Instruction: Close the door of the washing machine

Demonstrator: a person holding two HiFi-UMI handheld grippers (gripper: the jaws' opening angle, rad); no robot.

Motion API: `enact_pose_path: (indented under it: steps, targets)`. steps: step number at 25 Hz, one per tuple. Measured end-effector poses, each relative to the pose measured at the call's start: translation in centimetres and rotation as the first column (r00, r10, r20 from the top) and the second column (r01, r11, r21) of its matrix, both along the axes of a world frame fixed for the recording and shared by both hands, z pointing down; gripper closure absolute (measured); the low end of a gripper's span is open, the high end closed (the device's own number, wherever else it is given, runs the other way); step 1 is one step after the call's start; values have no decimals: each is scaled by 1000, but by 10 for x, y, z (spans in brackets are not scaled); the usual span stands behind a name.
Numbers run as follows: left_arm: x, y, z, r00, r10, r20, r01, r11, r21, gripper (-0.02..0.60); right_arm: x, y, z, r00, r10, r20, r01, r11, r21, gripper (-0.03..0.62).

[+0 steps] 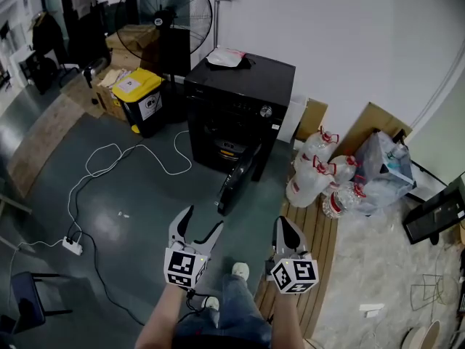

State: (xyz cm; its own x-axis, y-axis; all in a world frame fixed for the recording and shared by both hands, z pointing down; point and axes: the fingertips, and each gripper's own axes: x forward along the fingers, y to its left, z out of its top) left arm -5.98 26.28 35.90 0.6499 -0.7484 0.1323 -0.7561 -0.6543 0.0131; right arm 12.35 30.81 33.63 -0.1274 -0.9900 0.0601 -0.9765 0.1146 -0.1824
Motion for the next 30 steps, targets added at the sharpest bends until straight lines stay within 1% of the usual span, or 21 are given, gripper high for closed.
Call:
enact_pose_path:
  steps: [3, 7, 13, 19, 24, 30]
  targets:
    - [9, -23, 9, 1000, -9, 9, 9, 1000, -13, 235, 10, -26, 8, 1000, -9, 7, 9, 1000, -6, 583]
    - [23, -66, 14, 999, -37, 26, 37, 999, -4, 235, 26, -76, 10, 999, -48, 13, 48, 999, 7, 583]
    - [40, -141, 13, 992, -126, 13, 126, 992, -6, 235, 43, -173, -3, 990, -141, 0, 141, 990, 30, 583]
    - [60, -215, 14, 975, -221, 2, 221, 975, -26, 235, 63, -260, -2, 970, -242, -12, 242, 970, 5, 583]
    - [68, -249, 24, 955, -295, -1, 295, 954, -51, 235, 72, -312, 10, 949, -315, -9, 315, 949, -19, 583]
    - [67, -271, 34, 945, -326, 11, 326, 943, -64, 235, 66, -347, 37, 929, -369, 10, 369, 926, -77, 583]
